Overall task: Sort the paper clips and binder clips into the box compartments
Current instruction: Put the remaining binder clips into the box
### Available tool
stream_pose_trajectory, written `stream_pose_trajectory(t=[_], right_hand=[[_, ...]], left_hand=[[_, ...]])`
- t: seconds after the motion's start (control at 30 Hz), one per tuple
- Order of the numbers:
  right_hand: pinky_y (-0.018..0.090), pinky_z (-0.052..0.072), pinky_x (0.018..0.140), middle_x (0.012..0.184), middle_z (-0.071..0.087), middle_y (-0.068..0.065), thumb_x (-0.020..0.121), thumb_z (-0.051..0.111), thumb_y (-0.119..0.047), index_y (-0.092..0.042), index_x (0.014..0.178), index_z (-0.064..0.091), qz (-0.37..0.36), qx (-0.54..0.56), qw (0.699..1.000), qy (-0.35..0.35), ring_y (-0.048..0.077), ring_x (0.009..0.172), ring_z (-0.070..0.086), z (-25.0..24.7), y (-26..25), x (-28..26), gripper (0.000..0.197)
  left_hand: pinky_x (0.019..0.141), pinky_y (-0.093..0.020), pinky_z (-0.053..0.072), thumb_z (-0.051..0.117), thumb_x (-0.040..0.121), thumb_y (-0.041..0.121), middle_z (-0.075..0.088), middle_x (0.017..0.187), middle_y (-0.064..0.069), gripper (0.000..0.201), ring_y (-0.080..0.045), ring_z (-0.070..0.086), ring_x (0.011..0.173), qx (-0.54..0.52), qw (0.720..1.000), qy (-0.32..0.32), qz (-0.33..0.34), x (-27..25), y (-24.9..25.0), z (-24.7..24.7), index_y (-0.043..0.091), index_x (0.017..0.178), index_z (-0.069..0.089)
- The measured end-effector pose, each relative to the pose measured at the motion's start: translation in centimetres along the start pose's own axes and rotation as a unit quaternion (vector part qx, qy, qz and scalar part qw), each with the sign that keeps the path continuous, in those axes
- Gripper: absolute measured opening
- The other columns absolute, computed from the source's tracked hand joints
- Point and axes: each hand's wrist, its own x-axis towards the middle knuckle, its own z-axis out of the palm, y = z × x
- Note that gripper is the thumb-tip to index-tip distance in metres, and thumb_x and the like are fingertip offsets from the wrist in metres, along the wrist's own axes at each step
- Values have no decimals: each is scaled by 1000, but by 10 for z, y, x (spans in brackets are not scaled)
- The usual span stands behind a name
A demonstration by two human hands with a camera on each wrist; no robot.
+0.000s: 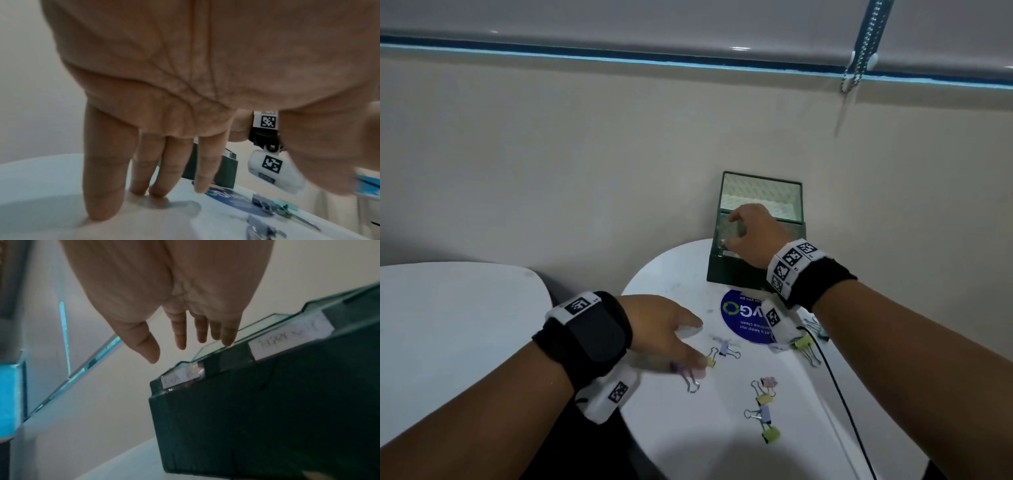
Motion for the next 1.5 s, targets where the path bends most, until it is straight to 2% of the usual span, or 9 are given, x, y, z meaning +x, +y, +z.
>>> stream_pose_trajectory(t=[0.1, 0.2, 0.37, 0.63, 0.77, 0.93, 1.0, 1.1, 1.5], right_hand=[[27, 48, 75, 95, 59, -13, 87, 67, -17, -28, 93, 63, -70, -3, 997, -29, 10, 84, 61, -6, 5, -39, 13], [24, 54, 72, 81, 68, -15, 85, 63, -12, -37, 78, 63, -106, -33, 964, -242, 3, 76, 63, -13, 16, -89, 26], [30, 60, 85, 104, 62, -22, 78, 72, -20, -50, 107, 66, -59, -75, 919, -383, 6, 91, 63, -12, 34, -144, 42], [31, 57, 79, 95, 63, -17, 79, 67, -44, -35, 93, 62, -93, -62, 966, -233, 7, 86, 61, 8, 51, -140, 18], [34, 55, 74, 87, 65, -10, 83, 54, -13, -28, 85, 51, -97, 3, 978, -184, 13, 81, 61, 14, 46, -134, 16], [35, 51, 80, 95, 59, -4, 84, 54, -8, -15, 94, 58, -91, 2, 968, -235, 16, 84, 55, 16, 34, -126, 13], [32, 52, 84, 105, 55, -8, 86, 63, -31, -24, 99, 59, -88, -31, 966, -241, 15, 92, 57, 19, 29, -124, 15], [29, 50, 76, 95, 51, -16, 80, 64, -61, -38, 96, 55, -96, -72, 970, -214, 5, 83, 53, 30, 26, -120, 30], [27, 48, 64, 80, 53, -9, 85, 57, -30, -29, 78, 46, -89, -73, 987, -116, 10, 72, 54, 33, 27, -116, 13]], left_hand=[[113, -28, 27, 66, 71, 74, 27, 159, 14, 80, -9, 32, 143, 67, 998, -13, 16, -3, 2, 10, 57, 143, 34], [107, -30, 38, 70, 73, 64, 43, 150, 12, 65, -10, 44, 133, 98, 994, 25, 34, 3, 1, 17, 56, 133, 47], [89, -31, 51, 72, 73, 51, 66, 103, 16, 30, -8, 59, 105, 84, 991, 97, 36, 14, -9, 20, 39, 100, 66], [76, -39, 56, 70, 74, 33, 69, 78, 8, 21, -13, 64, 77, -60, 986, 156, -1, 19, -7, -4, 23, 69, 52], [73, -43, 61, 52, 79, 11, 70, 75, 0, 29, -24, 71, 63, -169, 979, 111, 16, 18, 1, -2, 33, 98, 55], [66, -23, 49, 36, 97, 19, 57, 70, 8, 35, -12, 64, 64, -5, 998, 68, 5, 20, 17, 0, 36, 98, 66], [69, -23, 42, 46, 96, 41, 51, 81, 11, 19, -11, 61, 79, 64, 993, 93, 13, 21, 20, 7, 35, 95, 65], [77, -30, 48, 57, 71, 77, 49, 95, 11, 49, -13, 57, 84, 120, 988, 97, 2, 23, 23, 20, 35, 95, 64], [76, -28, 48, 54, 82, 36, 46, 92, 10, 19, -17, 57, 85, 148, 979, 132, 41, 36, 27, 18, 33, 96, 66]])
